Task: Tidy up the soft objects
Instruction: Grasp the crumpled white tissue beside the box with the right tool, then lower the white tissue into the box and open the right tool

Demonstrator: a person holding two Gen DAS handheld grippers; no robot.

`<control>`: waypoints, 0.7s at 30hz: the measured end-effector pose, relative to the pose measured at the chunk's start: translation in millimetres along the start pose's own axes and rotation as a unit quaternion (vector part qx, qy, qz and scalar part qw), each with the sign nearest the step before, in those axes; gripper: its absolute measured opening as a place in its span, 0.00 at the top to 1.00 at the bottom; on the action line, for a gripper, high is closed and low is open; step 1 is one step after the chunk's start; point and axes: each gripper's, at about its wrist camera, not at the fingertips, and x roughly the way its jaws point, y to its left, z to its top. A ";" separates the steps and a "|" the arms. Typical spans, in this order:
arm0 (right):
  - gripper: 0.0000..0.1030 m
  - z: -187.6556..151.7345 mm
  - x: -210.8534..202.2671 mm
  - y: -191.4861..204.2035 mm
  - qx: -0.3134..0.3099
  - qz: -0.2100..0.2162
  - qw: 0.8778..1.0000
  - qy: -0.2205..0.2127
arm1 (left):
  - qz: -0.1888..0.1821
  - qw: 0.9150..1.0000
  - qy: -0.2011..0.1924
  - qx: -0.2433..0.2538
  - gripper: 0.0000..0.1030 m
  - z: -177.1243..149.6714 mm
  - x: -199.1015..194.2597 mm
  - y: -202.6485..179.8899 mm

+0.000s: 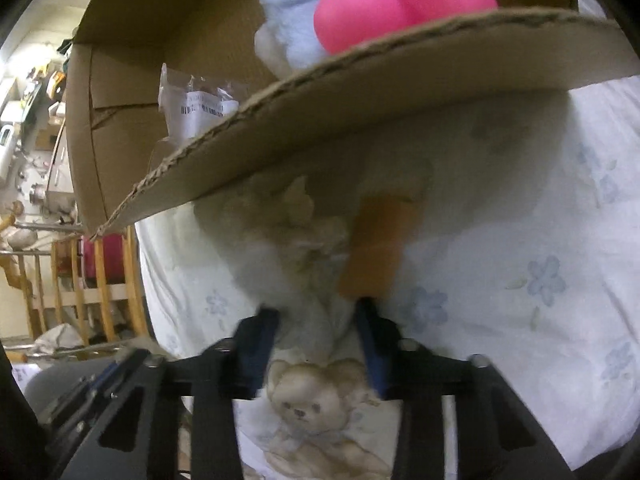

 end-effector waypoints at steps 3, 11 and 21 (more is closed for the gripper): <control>0.75 -5.0 -9.5 1.1 -0.012 -0.001 1.000 -0.006 | 0.002 1.000 -0.005 -0.004 0.94 2.2 -1.7 1.2; 0.77 -32.1 -61.7 4.4 -0.024 0.042 0.999 -0.005 | 0.010 0.999 -0.039 0.000 0.94 11.0 -30.7 -0.2; 0.77 13.6 -171.1 29.4 -0.092 0.080 0.980 -0.157 | 0.050 0.995 -0.088 0.000 0.94 67.6 -65.3 -28.2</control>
